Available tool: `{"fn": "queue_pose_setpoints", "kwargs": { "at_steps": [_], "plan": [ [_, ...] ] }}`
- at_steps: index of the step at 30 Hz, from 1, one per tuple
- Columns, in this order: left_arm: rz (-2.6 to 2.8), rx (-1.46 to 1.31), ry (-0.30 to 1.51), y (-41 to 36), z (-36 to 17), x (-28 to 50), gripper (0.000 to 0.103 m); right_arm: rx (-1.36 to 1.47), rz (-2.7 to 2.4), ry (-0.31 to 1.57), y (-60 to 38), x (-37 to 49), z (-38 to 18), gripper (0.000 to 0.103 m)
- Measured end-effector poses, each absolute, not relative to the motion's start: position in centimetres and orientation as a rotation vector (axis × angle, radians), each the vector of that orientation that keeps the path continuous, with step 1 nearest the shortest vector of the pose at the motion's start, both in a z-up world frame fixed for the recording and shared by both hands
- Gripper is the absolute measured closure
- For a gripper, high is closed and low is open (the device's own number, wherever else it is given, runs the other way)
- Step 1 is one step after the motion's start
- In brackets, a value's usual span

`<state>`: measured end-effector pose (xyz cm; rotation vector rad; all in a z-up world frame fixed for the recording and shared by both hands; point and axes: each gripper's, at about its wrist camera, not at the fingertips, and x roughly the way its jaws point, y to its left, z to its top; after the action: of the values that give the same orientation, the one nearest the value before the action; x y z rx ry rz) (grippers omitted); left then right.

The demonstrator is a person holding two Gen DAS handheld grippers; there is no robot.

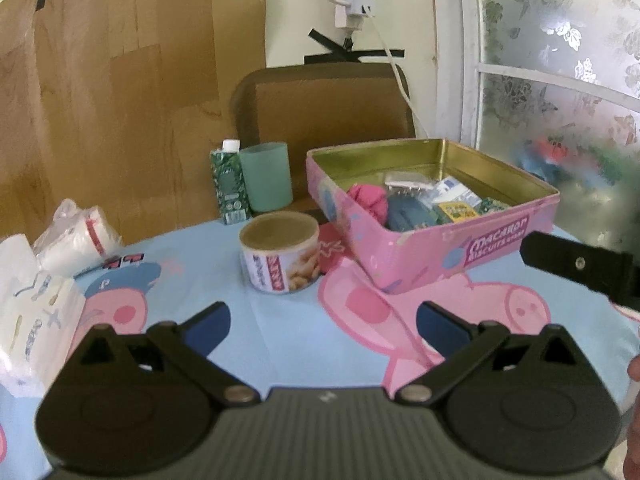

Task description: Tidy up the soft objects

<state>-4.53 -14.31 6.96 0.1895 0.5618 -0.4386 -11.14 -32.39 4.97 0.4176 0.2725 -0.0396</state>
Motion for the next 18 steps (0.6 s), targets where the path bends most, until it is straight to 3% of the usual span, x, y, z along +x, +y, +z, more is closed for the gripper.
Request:
{"fn": "queue_pose_setpoints", "kwargs": {
  "at_steps": [18],
  "plan": [
    [-0.447, 0.150, 0.689, -13.8, 5.2, -4.4, 0.000, 0.433, -0.031, 0.316, -32.1, -10.6, 4.2, 0.017]
  ]
}}
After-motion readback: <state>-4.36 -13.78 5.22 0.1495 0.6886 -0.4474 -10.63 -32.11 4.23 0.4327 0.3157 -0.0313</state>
